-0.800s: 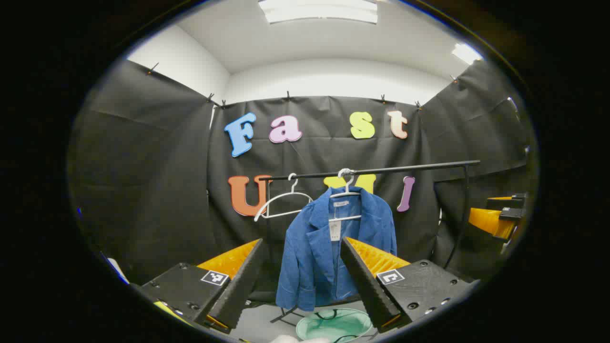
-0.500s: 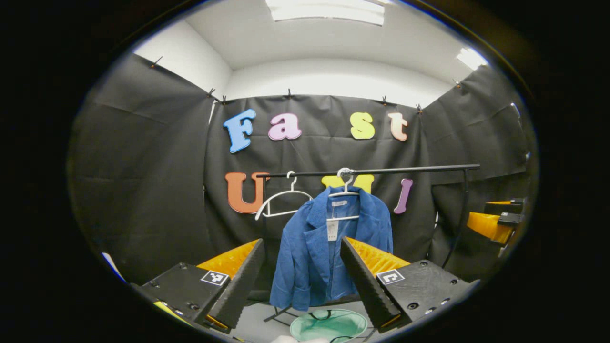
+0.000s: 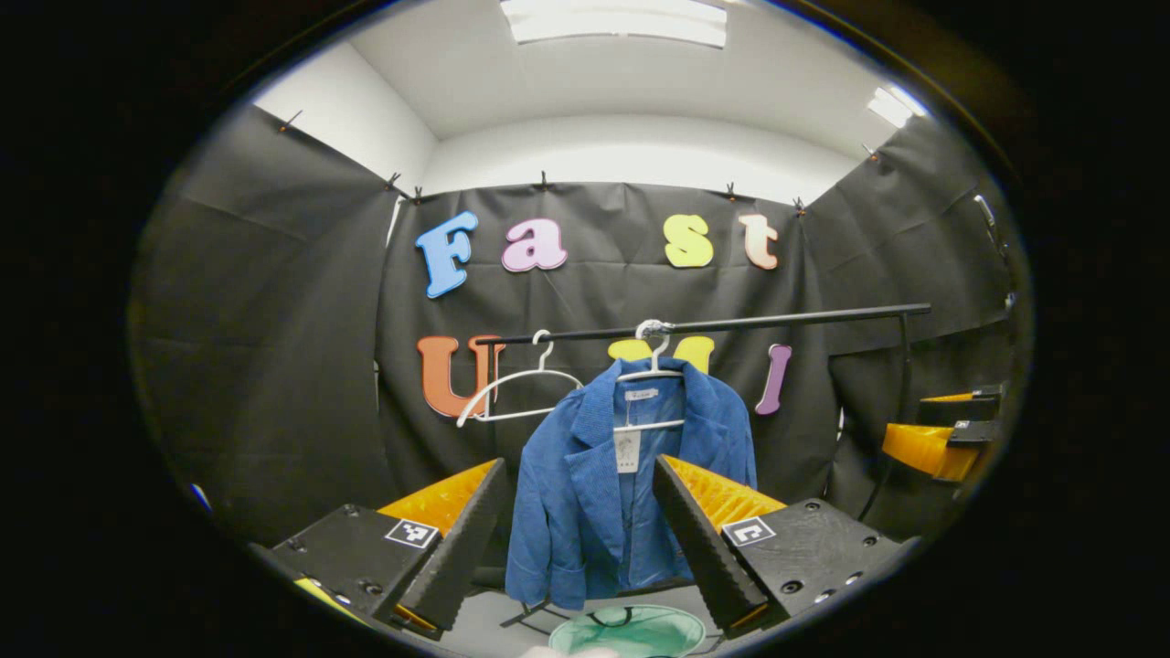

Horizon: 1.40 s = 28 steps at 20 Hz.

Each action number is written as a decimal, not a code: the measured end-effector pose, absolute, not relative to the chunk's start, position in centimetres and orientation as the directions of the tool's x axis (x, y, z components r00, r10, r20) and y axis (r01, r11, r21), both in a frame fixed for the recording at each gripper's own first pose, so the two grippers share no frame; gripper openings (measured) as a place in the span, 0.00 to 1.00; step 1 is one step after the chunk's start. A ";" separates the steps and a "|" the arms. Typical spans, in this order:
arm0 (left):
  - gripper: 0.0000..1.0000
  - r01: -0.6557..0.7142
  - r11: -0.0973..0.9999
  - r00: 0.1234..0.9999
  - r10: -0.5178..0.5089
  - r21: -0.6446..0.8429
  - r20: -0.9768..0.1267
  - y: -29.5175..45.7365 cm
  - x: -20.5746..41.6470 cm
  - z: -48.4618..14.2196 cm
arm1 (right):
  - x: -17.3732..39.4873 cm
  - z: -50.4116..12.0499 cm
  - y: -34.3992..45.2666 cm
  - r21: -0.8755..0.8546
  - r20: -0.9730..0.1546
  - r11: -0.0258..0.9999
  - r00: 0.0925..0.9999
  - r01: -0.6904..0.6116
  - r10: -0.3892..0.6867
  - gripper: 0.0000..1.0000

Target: Grasp the clothes on the hanger with both hands and then place them into the laundry hamper below.

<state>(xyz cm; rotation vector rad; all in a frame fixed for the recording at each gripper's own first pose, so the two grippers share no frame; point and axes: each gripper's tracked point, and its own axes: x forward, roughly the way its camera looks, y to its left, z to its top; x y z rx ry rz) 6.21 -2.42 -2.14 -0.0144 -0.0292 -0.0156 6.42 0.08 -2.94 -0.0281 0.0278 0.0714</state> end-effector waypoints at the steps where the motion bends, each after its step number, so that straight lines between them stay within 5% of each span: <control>1: 1.00 0.013 1.000 0.999 -0.012 -0.011 0.030 -2.8 7.1 -2.5 | 7.7 -3.4 0.1 -0.028 -0.036 0.996 0.996 -0.082 0.081 1.00; 15: 0.97 -0.070 0.997 0.996 0.071 0.024 -0.053 -4.9 25.1 -12.2 | 28.1 -6.4 4.2 -0.027 -0.068 0.958 0.957 -0.286 0.283 1.00; 24: 0.96 -0.107 0.994 0.993 0.108 0.032 -0.043 -4.6 30.5 -12.8 | 37.2 -9.3 8.9 0.038 -0.141 0.940 0.929 -0.340 0.342 1.00; 27: 1.00 -0.129 0.991 0.990 0.131 0.032 -0.059 -4.5 31.5 -13.3 | 38.7 -10.4 9.8 0.037 -0.174 0.939 0.923 -0.342 0.343 0.86; 28: 0.93 -0.137 0.990 0.988 0.138 0.030 -0.068 -4.4 31.7 -13.3 | 39.1 -10.5 9.9 0.045 -0.176 0.938 0.921 -0.345 0.347 0.83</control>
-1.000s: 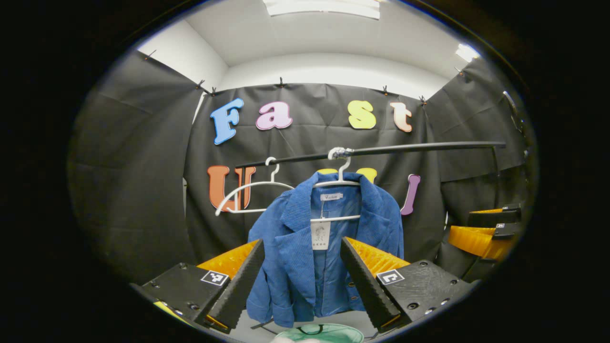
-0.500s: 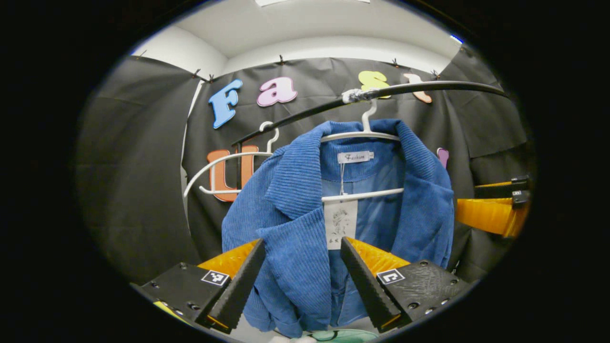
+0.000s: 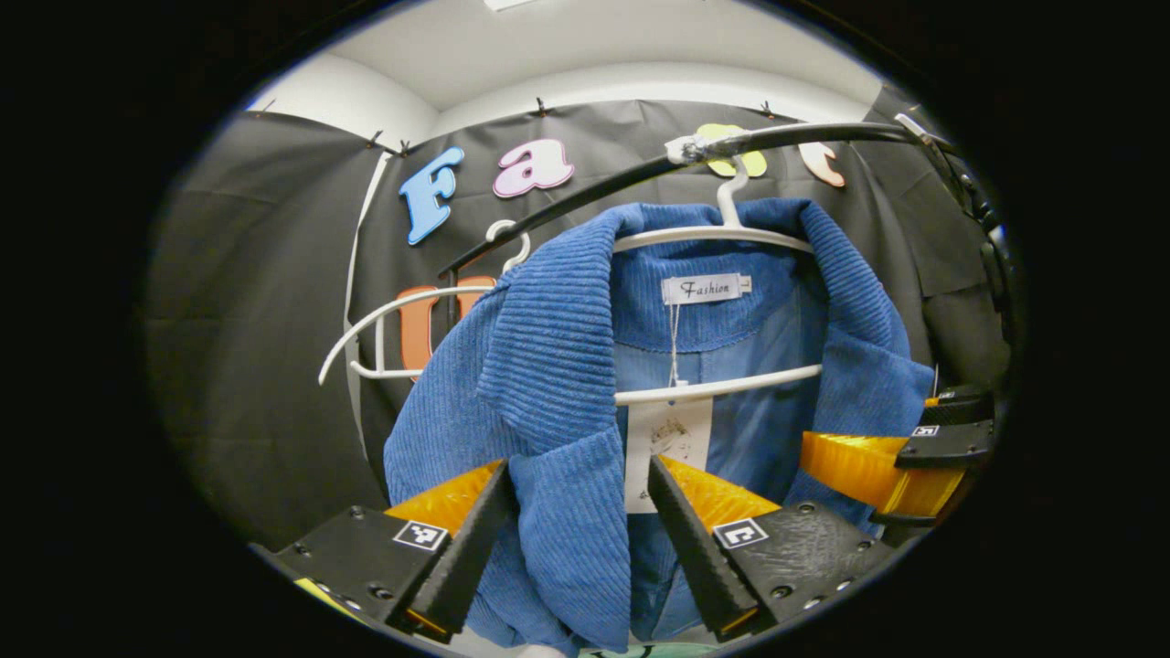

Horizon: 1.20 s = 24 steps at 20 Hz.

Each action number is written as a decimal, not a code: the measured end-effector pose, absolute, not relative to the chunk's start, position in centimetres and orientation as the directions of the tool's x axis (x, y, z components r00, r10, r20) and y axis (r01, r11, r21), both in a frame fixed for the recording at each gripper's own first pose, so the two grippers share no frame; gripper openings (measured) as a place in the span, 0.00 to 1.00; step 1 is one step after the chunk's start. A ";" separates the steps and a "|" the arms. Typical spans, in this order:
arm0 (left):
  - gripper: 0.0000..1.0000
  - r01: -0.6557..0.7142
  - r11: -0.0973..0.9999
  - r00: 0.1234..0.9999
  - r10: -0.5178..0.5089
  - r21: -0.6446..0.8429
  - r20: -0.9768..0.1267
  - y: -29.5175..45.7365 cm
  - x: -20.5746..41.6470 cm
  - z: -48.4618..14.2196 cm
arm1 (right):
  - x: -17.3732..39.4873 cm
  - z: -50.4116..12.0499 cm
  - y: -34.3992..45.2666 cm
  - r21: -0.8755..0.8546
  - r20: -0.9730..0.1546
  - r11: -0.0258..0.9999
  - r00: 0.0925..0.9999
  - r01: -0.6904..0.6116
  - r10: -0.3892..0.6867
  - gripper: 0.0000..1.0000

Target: Grasp the clothes on the hanger with both hands and then place them into the laundry hamper below.

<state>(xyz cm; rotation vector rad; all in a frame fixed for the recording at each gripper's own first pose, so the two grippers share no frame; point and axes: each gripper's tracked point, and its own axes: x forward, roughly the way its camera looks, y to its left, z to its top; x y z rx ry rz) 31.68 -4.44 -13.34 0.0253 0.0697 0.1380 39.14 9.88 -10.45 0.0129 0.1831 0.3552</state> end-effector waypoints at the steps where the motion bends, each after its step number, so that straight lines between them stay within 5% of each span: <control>1: 0.85 -0.135 0.991 0.988 0.137 0.025 -0.076 -4.4 32.0 -13.5 | 39.4 -10.5 9.9 0.051 -0.182 0.937 0.920 -0.345 0.348 0.72; 4: 0.48 -0.108 0.994 0.988 0.108 0.007 -0.114 -4.8 32.6 -14.0 | 39.9 -10.6 10.0 0.061 -0.189 0.929 0.910 -0.365 0.370 0.40; 5: 0.33 -0.132 0.991 0.984 0.133 0.016 -0.122 -4.1 32.5 -14.0 | 39.9 -10.6 10.0 0.071 -0.191 0.923 0.904 -0.377 0.384 0.22; 7: 0.05 -0.176 0.984 0.974 0.176 0.013 -0.141 -3.0 32.4 -14.5 | 39.2 -11.2 10.6 0.136 -0.215 0.883 0.857 -0.449 0.469 0.07; 15: 0.00 -0.191 0.981 0.966 0.196 0.044 -0.168 -1.7 31.7 -14.2 | 38.4 -10.2 7.2 0.317 -0.214 0.765 0.744 -0.560 0.633 0.05; 24: 0.00 -0.224 0.974 0.972 0.221 -0.039 -0.082 0.4 30.1 -9.0 | 35.2 -4.3 6.3 0.491 0.015 0.477 0.555 -0.729 0.832 0.05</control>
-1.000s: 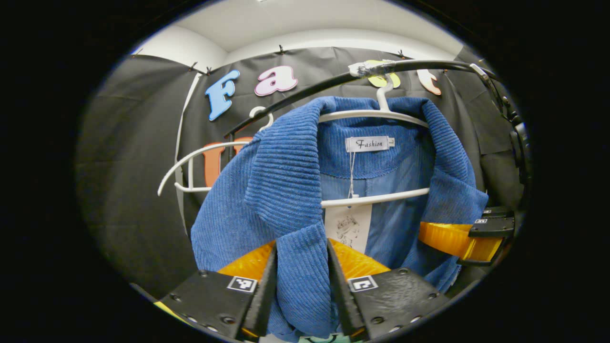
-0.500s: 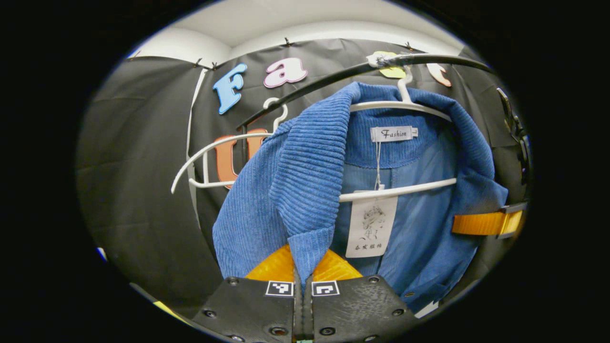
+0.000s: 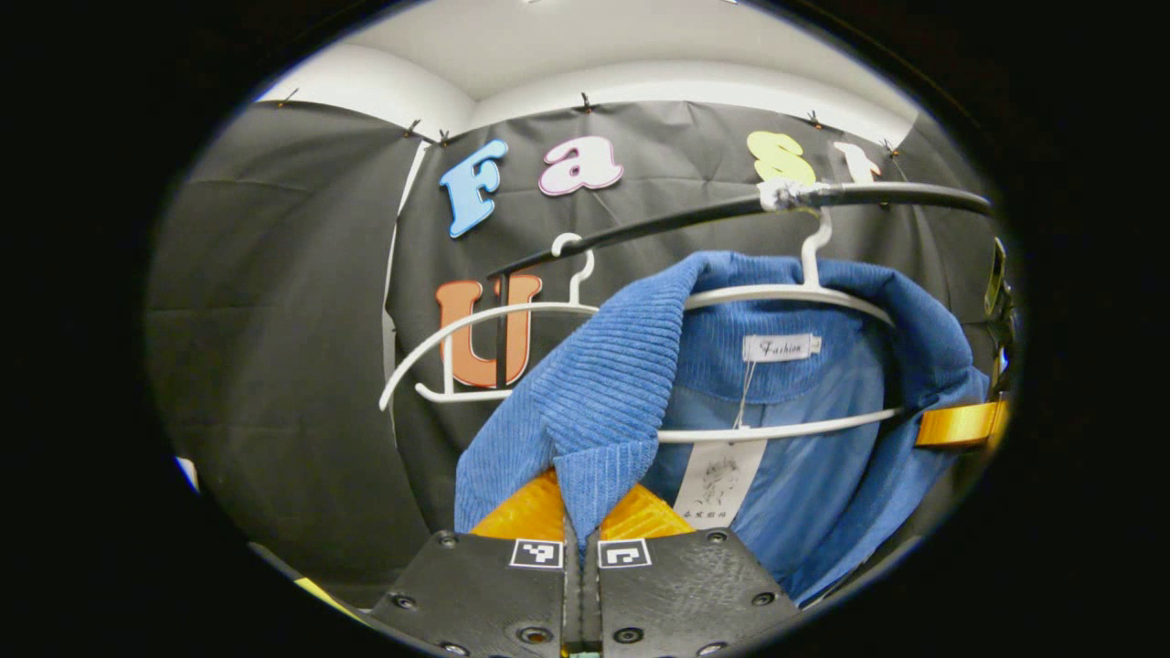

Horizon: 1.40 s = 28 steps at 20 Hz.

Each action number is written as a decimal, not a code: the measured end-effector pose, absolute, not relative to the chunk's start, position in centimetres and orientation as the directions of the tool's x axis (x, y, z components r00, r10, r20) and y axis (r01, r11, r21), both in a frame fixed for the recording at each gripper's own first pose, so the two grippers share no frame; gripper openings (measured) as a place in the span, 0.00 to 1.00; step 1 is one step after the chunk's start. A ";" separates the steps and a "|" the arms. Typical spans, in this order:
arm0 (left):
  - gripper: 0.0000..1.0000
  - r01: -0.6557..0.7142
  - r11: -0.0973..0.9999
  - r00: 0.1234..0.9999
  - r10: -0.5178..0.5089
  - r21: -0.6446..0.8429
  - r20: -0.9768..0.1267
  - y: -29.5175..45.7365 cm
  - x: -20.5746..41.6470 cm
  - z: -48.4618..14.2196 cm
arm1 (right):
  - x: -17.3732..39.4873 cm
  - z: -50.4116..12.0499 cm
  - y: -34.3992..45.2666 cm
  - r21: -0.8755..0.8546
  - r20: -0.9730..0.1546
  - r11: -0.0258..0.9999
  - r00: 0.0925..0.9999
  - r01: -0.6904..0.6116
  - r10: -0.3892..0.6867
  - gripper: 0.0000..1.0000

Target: Grasp the clothes on the hanger with both hands and then place them into the laundry hamper below.

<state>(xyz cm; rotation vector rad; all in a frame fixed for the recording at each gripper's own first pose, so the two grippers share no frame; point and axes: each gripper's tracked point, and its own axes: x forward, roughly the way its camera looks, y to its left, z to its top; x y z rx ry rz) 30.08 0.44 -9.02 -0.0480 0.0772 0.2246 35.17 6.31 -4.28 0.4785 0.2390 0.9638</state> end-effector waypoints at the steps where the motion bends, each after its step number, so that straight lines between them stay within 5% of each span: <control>1: 0.00 -0.224 0.973 0.973 0.220 -0.052 -0.073 0.5 30.1 -8.4 | 35.1 -3.7 6.0 0.519 0.040 0.453 0.550 -0.725 0.834 0.05; 5: 0.04 -0.228 0.968 0.974 0.227 -0.107 -0.025 1.6 29.8 -5.4 | 35.7 -0.6 4.3 0.621 0.165 0.345 0.547 -0.704 0.821 0.05; 12: 0.05 -0.247 0.956 0.965 0.257 -0.159 0.051 4.9 29.8 -0.5 | 39.0 3.0 1.0 0.697 0.284 0.315 0.652 -0.644 0.703 0.05; 17: 0.00 -0.243 0.963 0.967 0.250 -0.118 0.042 5.9 30.7 -0.3 | 41.6 3.9 -1.6 0.673 0.323 0.443 0.775 -0.592 0.543 0.05; 28: 0.00 -0.263 0.961 0.964 0.258 -0.088 -0.063 8.1 31.6 -4.1 | 45.2 0.8 -3.5 0.495 0.162 0.764 0.907 -0.415 0.388 0.05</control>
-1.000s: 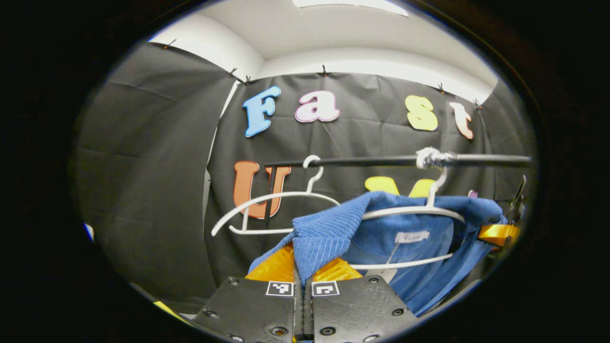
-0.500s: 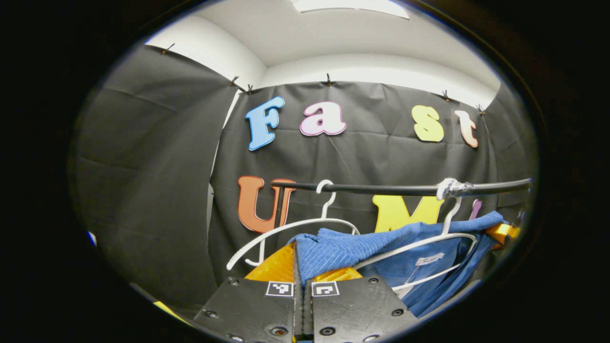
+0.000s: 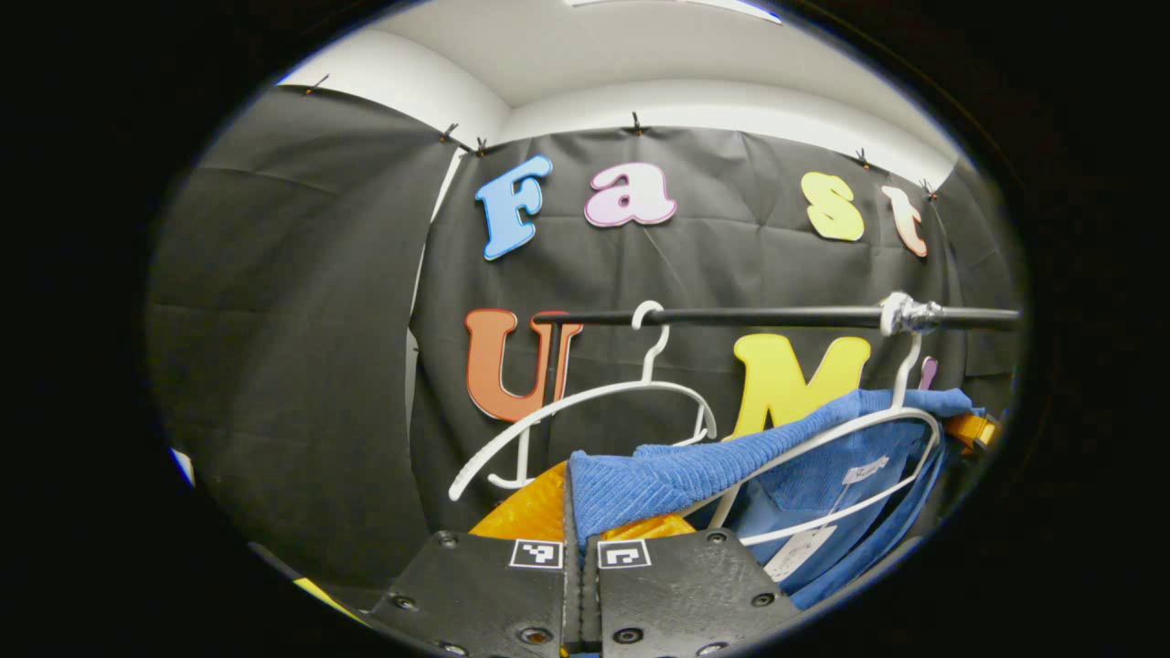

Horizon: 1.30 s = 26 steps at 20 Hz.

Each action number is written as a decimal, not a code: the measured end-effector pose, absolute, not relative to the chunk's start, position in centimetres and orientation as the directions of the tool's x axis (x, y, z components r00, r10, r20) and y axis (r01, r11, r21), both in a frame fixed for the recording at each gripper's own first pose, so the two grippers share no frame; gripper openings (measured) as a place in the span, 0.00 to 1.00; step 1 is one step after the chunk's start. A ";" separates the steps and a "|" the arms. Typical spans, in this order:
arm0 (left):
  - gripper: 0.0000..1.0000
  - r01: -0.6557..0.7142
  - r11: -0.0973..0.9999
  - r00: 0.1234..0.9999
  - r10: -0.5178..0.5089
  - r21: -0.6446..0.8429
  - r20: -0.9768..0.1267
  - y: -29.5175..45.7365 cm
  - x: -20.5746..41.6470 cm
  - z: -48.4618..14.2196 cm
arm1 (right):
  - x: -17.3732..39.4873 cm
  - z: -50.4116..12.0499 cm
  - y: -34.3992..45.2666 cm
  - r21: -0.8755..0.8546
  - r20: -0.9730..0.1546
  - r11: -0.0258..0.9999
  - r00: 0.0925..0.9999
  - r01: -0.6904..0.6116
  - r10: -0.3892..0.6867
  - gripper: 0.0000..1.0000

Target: Grasp the clothes on the hanger with both hands and then place them into the laundry hamper below.

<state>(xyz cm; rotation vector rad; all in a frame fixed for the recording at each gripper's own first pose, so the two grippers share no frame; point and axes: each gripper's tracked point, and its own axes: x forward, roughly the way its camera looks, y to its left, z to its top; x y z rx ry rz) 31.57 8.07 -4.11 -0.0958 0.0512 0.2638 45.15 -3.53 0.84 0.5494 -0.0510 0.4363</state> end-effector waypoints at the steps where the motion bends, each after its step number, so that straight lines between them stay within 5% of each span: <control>1: 0.00 -0.262 0.961 0.964 0.256 -0.083 -0.079 8.1 31.7 -4.6 | 45.3 0.3 -3.4 0.463 0.144 0.789 0.913 -0.403 0.382 0.05; 14: 0.00 -0.217 0.967 0.972 0.202 -0.132 -0.116 7.9 32.2 -6.4 | 47.0 -2.7 -3.1 0.473 0.003 0.817 0.928 -0.330 0.373 0.06; 17: 0.00 -0.197 0.970 0.980 0.191 -0.144 -0.054 8.6 32.6 -3.5 | 47.3 0.7 -3.6 0.543 0.108 0.750 0.917 -0.378 0.383 0.05; 26: 0.00 -0.163 0.986 0.986 0.164 -0.022 0.033 8.0 34.0 1.0 | 49.0 3.3 -4.6 0.501 0.194 0.766 0.915 -0.403 0.354 0.05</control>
